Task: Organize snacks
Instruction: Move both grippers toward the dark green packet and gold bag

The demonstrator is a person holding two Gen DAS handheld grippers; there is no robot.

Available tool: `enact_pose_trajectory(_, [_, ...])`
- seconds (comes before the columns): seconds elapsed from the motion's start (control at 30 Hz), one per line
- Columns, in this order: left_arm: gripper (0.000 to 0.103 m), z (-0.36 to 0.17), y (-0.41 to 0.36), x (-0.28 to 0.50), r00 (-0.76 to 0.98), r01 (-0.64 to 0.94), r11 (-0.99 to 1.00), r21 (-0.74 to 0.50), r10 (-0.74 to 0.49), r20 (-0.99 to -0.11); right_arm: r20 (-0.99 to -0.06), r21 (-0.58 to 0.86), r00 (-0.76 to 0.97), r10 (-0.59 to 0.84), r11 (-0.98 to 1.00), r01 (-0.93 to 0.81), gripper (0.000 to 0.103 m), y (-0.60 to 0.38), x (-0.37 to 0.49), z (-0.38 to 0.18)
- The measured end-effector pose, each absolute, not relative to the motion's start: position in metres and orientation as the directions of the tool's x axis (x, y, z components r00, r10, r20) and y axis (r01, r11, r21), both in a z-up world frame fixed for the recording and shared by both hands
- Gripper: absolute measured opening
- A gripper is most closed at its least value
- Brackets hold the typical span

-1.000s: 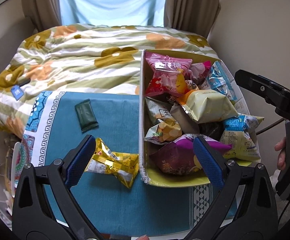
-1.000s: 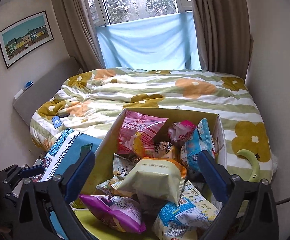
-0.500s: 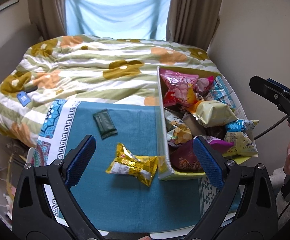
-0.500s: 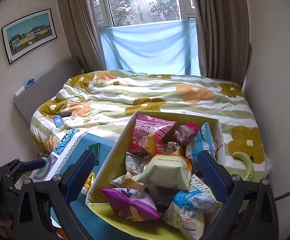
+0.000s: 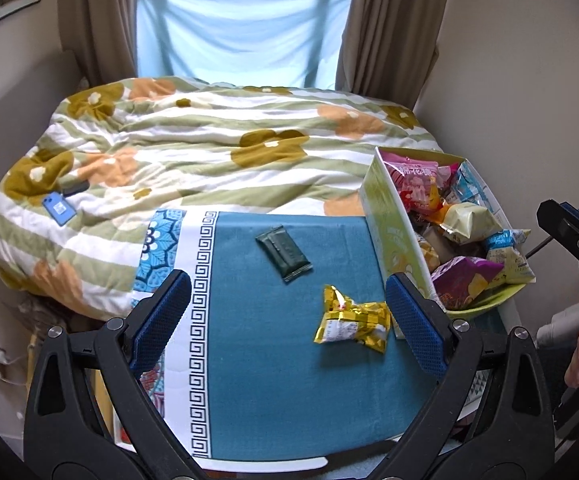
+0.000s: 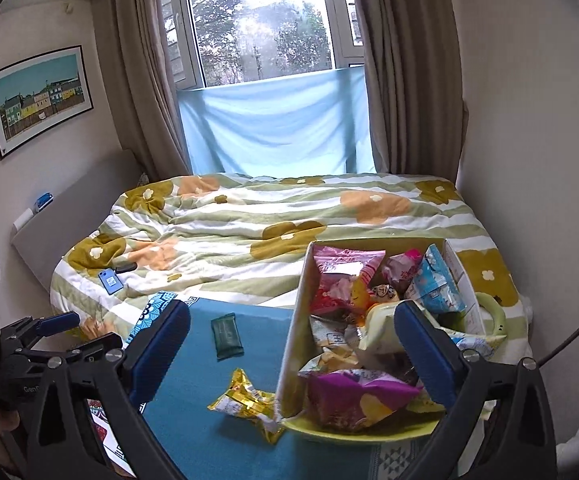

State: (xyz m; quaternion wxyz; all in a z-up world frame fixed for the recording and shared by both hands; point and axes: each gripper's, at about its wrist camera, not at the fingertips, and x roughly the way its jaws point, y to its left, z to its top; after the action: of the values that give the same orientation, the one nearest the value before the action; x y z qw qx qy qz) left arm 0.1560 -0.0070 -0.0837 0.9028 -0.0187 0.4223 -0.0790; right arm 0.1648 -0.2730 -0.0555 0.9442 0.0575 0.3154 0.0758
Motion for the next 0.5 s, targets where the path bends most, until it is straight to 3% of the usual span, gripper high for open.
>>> enact_pose_trajectory(0.5, [0.097,-0.145,0.044,0.228,0.533,0.241,0.963,-0.117,-0.232,-0.814,-0.678,0.126,0.734,-0.031,0.979,0.158,0.102,-0.175,0.147,-0.133])
